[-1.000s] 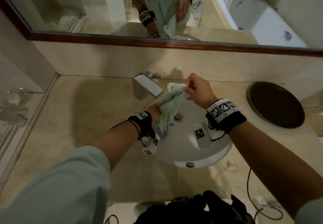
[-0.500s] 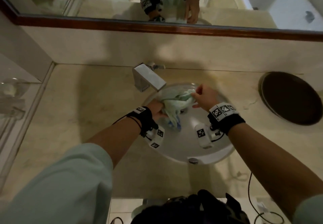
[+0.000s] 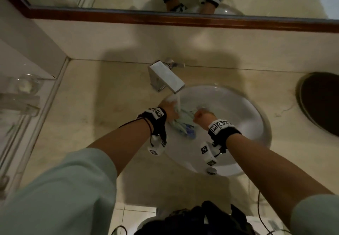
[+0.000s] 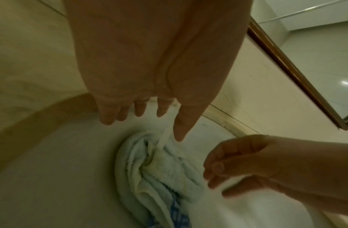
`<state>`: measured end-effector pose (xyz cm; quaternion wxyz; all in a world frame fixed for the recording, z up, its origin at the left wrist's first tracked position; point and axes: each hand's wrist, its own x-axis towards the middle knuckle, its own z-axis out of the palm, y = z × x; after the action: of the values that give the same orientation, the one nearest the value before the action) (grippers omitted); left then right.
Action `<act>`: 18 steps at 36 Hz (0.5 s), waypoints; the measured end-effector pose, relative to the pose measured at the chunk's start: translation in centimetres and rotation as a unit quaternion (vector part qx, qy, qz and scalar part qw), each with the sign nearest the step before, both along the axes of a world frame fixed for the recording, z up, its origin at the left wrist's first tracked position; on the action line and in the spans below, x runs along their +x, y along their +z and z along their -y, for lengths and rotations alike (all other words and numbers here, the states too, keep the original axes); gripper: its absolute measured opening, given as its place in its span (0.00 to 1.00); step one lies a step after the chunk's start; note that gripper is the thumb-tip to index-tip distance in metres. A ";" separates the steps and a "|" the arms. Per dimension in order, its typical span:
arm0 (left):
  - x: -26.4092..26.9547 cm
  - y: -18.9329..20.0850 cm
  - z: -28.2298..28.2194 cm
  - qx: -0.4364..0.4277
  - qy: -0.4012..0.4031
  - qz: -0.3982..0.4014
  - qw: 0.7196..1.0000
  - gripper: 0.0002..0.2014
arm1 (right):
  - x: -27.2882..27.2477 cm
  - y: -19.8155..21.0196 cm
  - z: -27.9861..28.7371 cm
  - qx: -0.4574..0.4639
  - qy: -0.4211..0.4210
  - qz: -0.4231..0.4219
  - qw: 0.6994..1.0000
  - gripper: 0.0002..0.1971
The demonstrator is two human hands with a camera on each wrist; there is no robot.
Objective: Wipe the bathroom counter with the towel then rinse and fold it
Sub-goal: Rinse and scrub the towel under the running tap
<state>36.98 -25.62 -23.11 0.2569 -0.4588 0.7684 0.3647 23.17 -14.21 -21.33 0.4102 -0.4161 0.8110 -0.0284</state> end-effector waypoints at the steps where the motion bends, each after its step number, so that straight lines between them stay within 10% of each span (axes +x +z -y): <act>1: -0.1 -0.2 0.0 0.002 0.004 0.000 1.000 0.41 | -0.3 -0.5 -0.2 -0.034 -0.007 -0.004 0.999 0.21; 8: -0.2 -2.9 -2.0 -0.062 -0.061 0.031 0.996 0.57 | -0.1 -3.1 0.5 -0.036 0.044 -0.019 0.998 0.55; 11: -1.0 -1.3 -3.4 -0.119 -0.038 0.007 0.992 0.44 | 0.8 -4.1 0.9 -0.050 0.092 -0.049 0.993 0.59; 18: -2.0 -2.0 -3.5 -0.041 -0.046 0.015 0.998 0.50 | 1.7 -6.1 1.7 0.036 0.135 -0.073 0.988 0.61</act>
<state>34.96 -22.13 -25.09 0.2663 -0.4385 0.7990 0.3136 24.89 -15.90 -27.39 0.3648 -0.5076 0.7757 0.0867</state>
